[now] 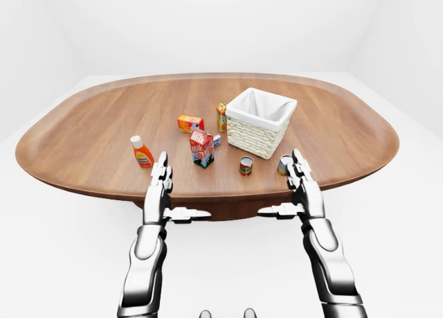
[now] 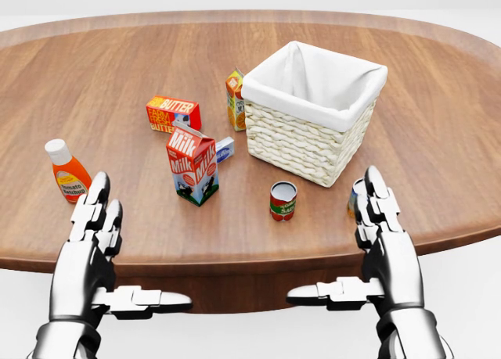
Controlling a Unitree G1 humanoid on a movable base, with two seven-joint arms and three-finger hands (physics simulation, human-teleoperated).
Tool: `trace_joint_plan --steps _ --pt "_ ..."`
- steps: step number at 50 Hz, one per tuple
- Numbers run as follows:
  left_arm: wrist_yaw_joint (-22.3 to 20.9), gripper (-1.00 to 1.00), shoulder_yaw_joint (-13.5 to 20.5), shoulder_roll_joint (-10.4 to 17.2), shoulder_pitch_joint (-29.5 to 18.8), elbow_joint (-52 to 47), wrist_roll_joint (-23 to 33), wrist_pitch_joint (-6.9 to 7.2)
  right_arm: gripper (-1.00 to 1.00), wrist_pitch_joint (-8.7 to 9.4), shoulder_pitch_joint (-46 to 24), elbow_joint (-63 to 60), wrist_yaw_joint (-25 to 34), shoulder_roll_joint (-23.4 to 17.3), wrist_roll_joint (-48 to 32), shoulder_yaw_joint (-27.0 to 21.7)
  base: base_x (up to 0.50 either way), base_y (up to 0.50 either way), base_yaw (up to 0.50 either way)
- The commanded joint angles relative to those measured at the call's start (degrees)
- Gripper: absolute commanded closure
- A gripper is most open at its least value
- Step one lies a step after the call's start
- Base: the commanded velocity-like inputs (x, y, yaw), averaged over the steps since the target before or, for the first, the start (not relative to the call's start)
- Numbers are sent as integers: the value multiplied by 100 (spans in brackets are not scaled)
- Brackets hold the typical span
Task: Pick up the tomato sauce, and put it in the basket.
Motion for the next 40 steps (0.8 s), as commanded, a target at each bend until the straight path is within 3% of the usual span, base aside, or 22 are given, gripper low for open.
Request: trace_joint_plan --steps 1,14,40 --pt "-37 -100 8 1 29 -241 -8 0 -100 0 84 -337 24 9 2 4 0 0 0" --pt "-56 -100 11 -6 50 -359 -21 0 -100 0 150 -606 207 17 196 -21 2 0 0" --pt "-57 -100 -8 -15 106 -523 -23 0 -100 0 161 -595 239 18 227 -15 50 0 0"
